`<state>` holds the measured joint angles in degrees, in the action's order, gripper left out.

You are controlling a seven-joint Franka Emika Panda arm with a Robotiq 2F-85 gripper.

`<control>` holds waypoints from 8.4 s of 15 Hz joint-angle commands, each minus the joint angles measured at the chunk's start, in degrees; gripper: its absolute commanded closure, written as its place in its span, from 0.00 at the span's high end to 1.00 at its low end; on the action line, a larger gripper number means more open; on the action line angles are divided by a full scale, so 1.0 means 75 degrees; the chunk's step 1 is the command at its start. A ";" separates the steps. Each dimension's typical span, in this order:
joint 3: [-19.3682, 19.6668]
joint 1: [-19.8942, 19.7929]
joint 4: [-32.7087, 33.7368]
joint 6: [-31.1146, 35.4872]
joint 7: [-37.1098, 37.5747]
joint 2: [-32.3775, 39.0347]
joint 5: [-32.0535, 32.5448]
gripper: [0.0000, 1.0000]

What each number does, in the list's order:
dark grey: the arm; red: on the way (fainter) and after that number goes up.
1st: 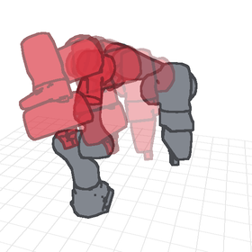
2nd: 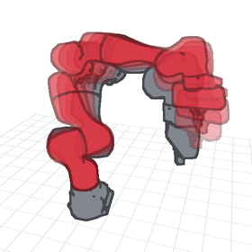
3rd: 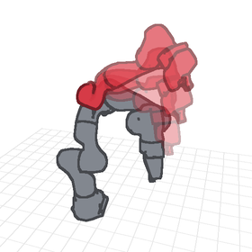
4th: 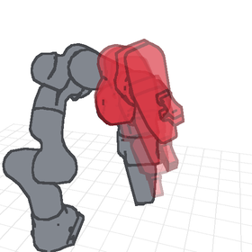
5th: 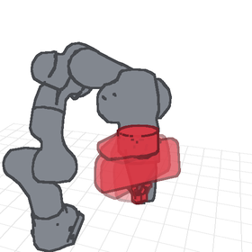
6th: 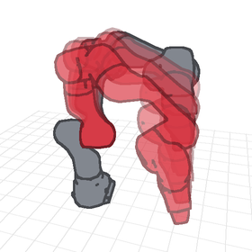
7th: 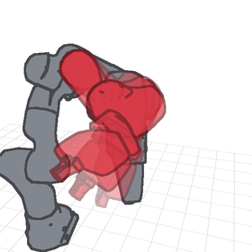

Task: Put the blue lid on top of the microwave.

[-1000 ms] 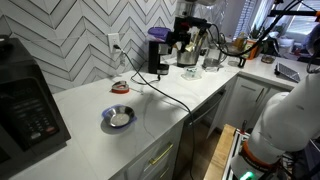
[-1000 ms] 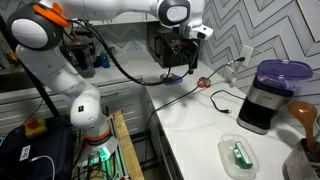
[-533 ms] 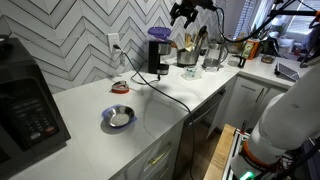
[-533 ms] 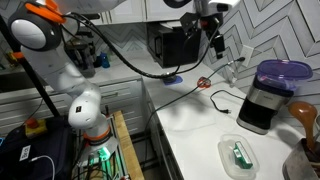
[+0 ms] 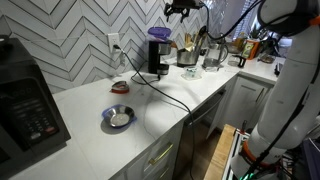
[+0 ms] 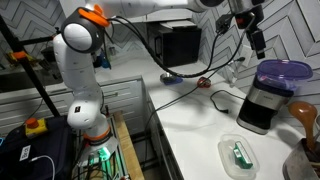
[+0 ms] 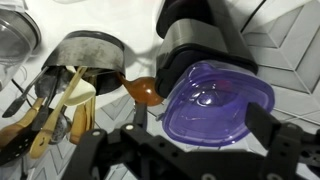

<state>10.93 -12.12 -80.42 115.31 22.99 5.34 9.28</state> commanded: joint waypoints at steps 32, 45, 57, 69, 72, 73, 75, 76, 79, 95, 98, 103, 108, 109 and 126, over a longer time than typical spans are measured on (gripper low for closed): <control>0.0511 -0.0508 0.4592 -0.2158 0.1165 0.3623 -0.0941 0.56; 0.0615 -0.0500 0.5155 -0.2410 0.1744 0.3939 -0.0892 0.02; 0.0201 -0.0376 0.3627 -0.2637 -0.0761 0.1942 -0.1307 0.02; -0.0047 0.0173 -0.0590 -0.3048 -0.1321 -0.0875 -0.1070 0.02; -0.0414 0.0461 -0.1671 -0.2654 -0.1548 -0.1440 -0.1069 0.02; -0.0555 0.0562 -0.2044 -0.2534 -0.1505 -0.1582 -0.1014 0.02; -0.0763 0.0771 -0.2781 -0.2479 -0.1563 -0.1921 -0.1207 0.02; -0.0647 0.0641 -0.1645 -0.2846 -0.1470 -0.1254 -0.1162 0.08; -0.0822 0.0806 -0.2342 -0.2689 -0.1465 -0.1568 -0.1161 0.08; -0.2877 0.3293 0.2211 0.0021 -0.0444 0.1665 -0.1800 0.02; -0.2940 0.3622 0.3337 -0.0475 -0.0694 0.2449 -0.1932 0.02; -0.2983 0.4029 0.5309 -0.1011 -0.0759 0.3577 -0.1545 0.02; -0.2777 0.4405 0.6767 -0.0973 -0.0350 0.4467 -0.1002 0.02; -0.2735 0.4400 0.6812 -0.0824 -0.0590 0.4505 -0.1383 0.02; -0.2386 0.4977 0.6423 -0.1906 0.5007 0.4416 -0.1190 0.02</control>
<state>-7.54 24.60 -34.63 102.29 53.74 37.19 0.96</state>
